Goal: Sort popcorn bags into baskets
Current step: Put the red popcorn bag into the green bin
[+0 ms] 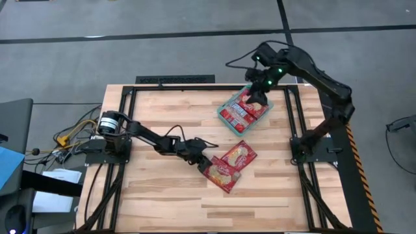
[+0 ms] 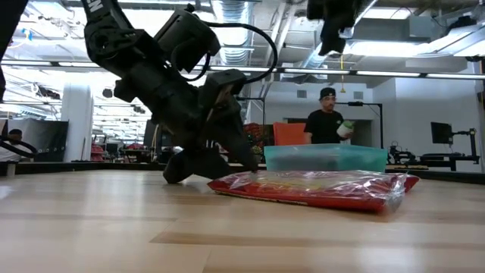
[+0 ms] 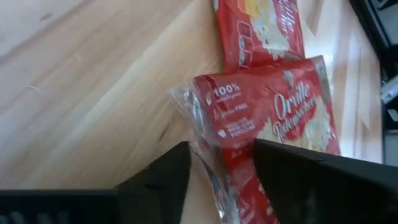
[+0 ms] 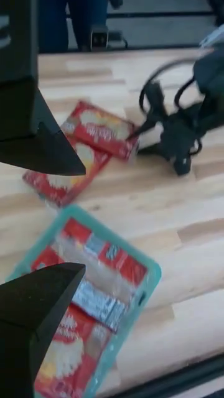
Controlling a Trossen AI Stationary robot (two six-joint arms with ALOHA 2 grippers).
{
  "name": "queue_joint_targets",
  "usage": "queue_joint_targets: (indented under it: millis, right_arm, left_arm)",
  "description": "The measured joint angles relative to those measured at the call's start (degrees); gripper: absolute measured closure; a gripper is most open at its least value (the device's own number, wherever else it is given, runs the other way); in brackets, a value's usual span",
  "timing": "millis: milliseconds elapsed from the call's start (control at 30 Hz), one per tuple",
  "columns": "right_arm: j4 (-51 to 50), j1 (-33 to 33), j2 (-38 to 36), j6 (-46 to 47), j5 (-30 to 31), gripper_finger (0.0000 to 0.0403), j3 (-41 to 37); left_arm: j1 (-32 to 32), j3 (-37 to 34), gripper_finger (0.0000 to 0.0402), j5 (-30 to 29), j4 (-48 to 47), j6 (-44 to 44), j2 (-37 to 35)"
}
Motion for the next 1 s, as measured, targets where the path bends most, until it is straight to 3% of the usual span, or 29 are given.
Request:
queue_joint_targets:
  millis: [133,200,400,567,800,1000]
  right_arm:
    - [-0.2,4.5,-3.7,4.1,0.3,0.0138,0.0]
    - [-0.2,7.0,-5.4,6.2,2.1,0.0138,0.0]
    - [0.3,14.4,-10.9,12.9,8.5,0.0138,-1.5]
    - [6.0,20.4,-17.5,20.6,13.1,0.0138,-11.9]
    - [32.8,25.4,-24.1,30.4,13.3,0.0138,-35.4]
    - [53.3,27.2,-19.4,31.8,11.8,0.0138,-47.1]
  left_arm:
    - [-0.1,-0.1,0.0368,0.4,-0.4,3.0,0.1]
    - [0.0,-0.2,0.0389,0.9,-0.4,3.5,0.1]
    - [0.1,-0.5,0.04,-0.8,-1.8,0.2,-1.6]
    - [1.8,-1.0,0.0401,-3.0,-5.9,2.7,-7.7]
    - [4.1,-0.8,0.0401,-4.8,-11.1,12.3,-14.2]
    - [4.8,-0.7,0.0401,-5.1,-12.0,14.6,-16.2]
